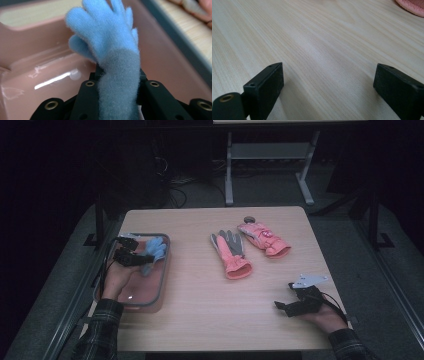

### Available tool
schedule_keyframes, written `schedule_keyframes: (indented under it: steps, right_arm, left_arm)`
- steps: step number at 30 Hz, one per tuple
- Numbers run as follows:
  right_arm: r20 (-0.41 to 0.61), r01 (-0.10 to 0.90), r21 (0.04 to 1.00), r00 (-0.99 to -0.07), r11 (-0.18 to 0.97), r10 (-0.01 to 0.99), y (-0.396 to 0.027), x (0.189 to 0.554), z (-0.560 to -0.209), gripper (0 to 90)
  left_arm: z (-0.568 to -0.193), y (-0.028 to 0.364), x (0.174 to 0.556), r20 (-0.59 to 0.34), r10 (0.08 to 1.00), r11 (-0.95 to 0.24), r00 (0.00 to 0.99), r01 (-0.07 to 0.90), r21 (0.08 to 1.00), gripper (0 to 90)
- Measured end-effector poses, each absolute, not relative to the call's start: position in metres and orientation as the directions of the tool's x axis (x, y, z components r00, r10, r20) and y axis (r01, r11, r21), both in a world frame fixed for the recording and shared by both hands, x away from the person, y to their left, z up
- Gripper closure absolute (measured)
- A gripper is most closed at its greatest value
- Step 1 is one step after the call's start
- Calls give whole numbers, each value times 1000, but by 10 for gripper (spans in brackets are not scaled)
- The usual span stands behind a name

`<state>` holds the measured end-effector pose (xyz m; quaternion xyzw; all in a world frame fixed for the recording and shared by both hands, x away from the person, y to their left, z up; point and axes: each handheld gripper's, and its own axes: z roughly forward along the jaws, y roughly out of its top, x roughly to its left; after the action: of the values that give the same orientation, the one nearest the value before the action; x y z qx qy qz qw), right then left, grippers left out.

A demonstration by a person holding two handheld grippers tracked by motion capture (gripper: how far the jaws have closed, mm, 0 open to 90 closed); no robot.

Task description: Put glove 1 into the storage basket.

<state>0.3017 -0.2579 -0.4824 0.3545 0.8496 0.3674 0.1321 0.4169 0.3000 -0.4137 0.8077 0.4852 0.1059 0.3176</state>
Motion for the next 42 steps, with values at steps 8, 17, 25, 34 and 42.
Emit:
schedule_keyframes:
  steps: [8, 17, 25, 34, 42]
  right_arm:
    - [36, 505, 718, -714, 479, 700, -258, 302, -482, 87]
    - [36, 505, 718, -714, 479, 700, -258, 302, -482, 87]
    - [36, 505, 718, -714, 479, 700, -258, 302, -482, 87]
    - [35, 509, 718, -708, 475, 706, -258, 302, -482, 87]
    - [35, 509, 718, -708, 475, 706, -258, 302, -482, 87]
  left_arm:
    - [-428, 301, 421, -146, 857, -340, 493, 757, 558, 596]
    - [-429, 305, 421, -124, 871, -330, 475, 754, 567, 178]
    - [-406, 303, 409, -115, 853, -332, 509, 700, 632, 152]
    - [-378, 276, 389, -136, 792, -352, 595, 626, 696, 146]
    - [-371, 233, 370, -138, 729, -391, 670, 574, 719, 145]
